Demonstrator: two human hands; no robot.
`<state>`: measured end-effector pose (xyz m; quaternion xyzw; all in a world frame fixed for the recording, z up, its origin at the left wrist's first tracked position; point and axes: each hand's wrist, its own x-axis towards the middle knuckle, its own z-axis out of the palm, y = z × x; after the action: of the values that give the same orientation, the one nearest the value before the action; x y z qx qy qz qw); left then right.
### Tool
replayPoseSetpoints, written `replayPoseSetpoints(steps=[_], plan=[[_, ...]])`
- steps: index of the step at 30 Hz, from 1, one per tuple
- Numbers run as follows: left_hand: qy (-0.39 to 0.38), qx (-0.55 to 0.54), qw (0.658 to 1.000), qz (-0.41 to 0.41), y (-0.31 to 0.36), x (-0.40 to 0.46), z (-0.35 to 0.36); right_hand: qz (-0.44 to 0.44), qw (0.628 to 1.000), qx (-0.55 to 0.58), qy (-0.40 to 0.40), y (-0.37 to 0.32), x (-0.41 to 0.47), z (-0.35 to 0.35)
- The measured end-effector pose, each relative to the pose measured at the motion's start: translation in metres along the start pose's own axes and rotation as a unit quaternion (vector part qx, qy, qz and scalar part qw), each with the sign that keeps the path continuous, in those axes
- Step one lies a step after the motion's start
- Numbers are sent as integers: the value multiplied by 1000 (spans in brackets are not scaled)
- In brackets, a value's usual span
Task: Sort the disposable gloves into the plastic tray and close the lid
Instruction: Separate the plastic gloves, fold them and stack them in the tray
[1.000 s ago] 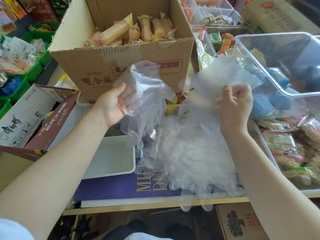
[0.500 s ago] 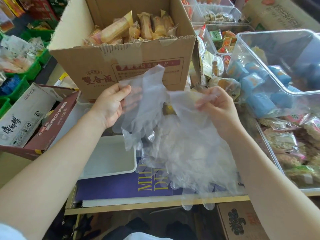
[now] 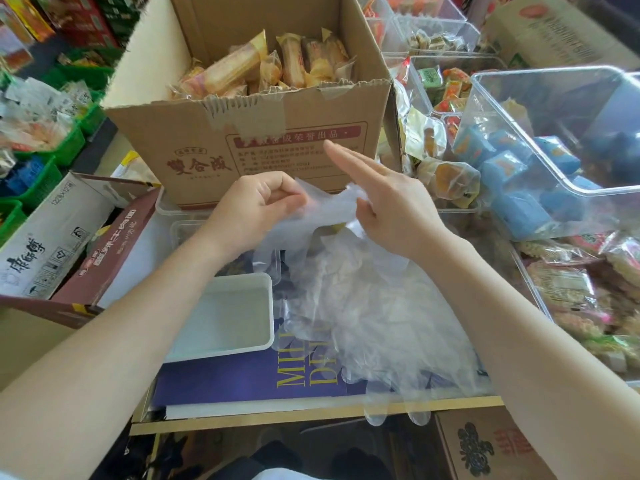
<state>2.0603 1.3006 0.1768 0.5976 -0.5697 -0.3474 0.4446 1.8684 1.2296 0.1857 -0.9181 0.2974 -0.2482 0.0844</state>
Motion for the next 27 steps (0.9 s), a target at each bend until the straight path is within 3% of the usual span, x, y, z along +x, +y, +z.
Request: replayPoseSetpoints(steps=[4,8,10,16,18,20,22,23,27], plan=[[28,50,998,40,3,-2,-5,59,995,9,-77,-2,8,7],[101,-52,993,19,3,-1,-9,128,985,87,76,4,1,11],[121,-70,990,9,0,0,-11,131,982,82,108,5,0,10],[154,-76,985,8,-4,0,-7,15,988,-24,152,-14,-17,18],[150,-75,986,14,-5,1,-6,109,983,23,147,-16,-22,24],[134,-82,987,16,-5,2,-5,262,944,146,134,-6,-18,27],[122,-81,989,4,-5,2,-4,317,929,135,135,6,-17,27],[122,-77,990,-1,-5,3,-3,293,940,93,145,7,-18,23],[112,-75,991,-3,-6,3,-1,45,985,20,168,-10,-25,21]])
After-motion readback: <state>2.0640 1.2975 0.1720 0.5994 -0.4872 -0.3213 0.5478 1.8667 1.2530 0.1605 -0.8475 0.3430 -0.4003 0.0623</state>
